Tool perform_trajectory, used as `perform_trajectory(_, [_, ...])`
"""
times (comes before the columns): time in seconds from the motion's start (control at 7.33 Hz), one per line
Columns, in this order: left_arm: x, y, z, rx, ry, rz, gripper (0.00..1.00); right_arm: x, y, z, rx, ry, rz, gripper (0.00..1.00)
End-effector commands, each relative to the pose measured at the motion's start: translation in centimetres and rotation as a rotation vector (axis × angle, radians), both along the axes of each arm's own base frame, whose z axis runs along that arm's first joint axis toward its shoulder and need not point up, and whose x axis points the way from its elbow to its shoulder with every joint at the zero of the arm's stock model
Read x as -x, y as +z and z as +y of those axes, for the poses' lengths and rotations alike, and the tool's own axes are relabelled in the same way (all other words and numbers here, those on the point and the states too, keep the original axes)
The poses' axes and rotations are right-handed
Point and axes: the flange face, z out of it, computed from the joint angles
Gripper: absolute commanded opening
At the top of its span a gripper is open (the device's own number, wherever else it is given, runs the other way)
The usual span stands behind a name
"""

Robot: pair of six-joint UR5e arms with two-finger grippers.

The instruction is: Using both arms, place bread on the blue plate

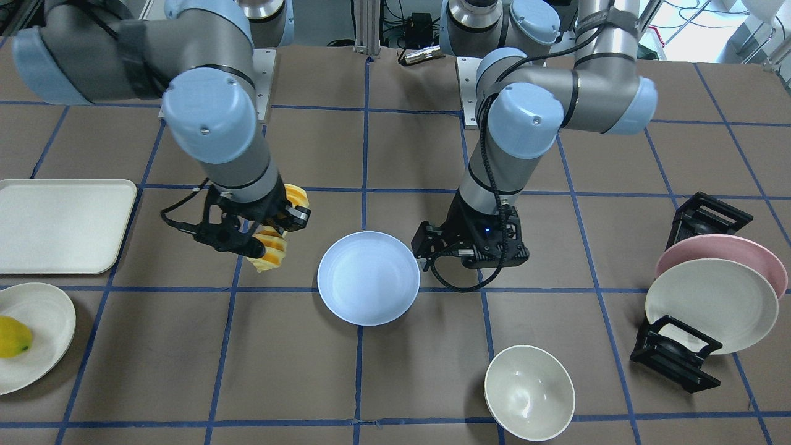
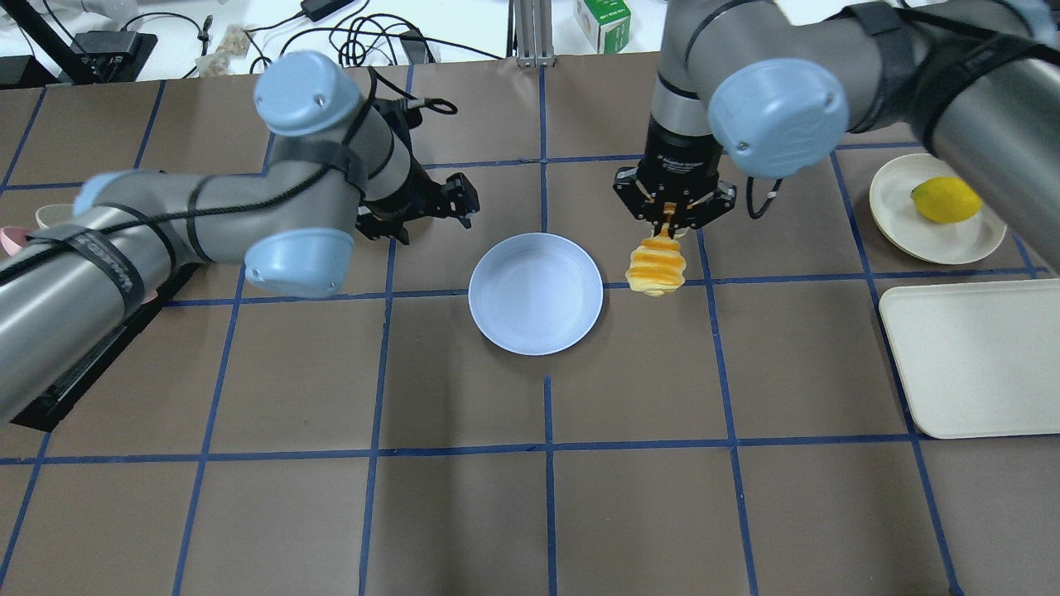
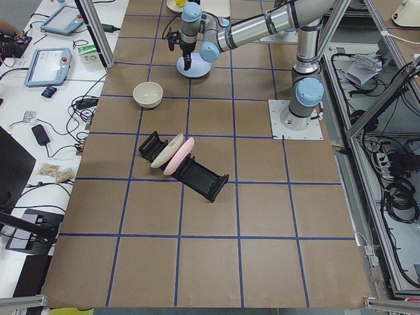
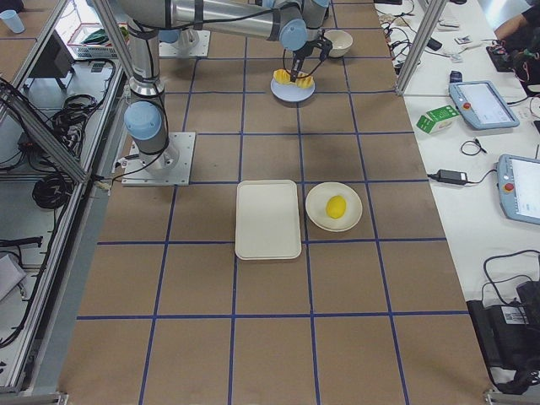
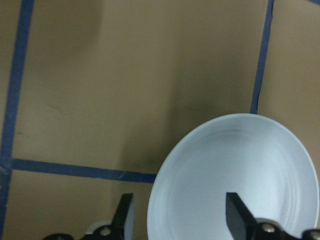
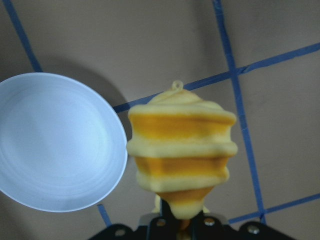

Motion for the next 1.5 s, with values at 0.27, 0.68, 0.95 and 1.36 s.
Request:
perform_trajectory(0.27, [-4.6,17.2,4.0,-0.080,-0.224,-0.157,1.00,-11.9,-8.9,0.7,0.079,0.167,-0.023,0.00])
perform_trajectory(0.68, [-4.0,15.1,4.9,-0.123,-0.237,-0.150,1.00,-14.2,-12.4,1.0,0.084,0.220,-0.028,0.00])
perform_trajectory(0.95, [-4.2,16.1,5.6,-0.094,-0.238,-0.155,1.00,-13.9,-14.2,2.1,0.055,0.227,-0.019,0.00])
perform_trajectory(1.36, [-4.2,14.6,5.7,-0.097,-0.241,-0.153,1.00,-13.7,-14.7,2.3,0.064,0.215,-0.021,0.84])
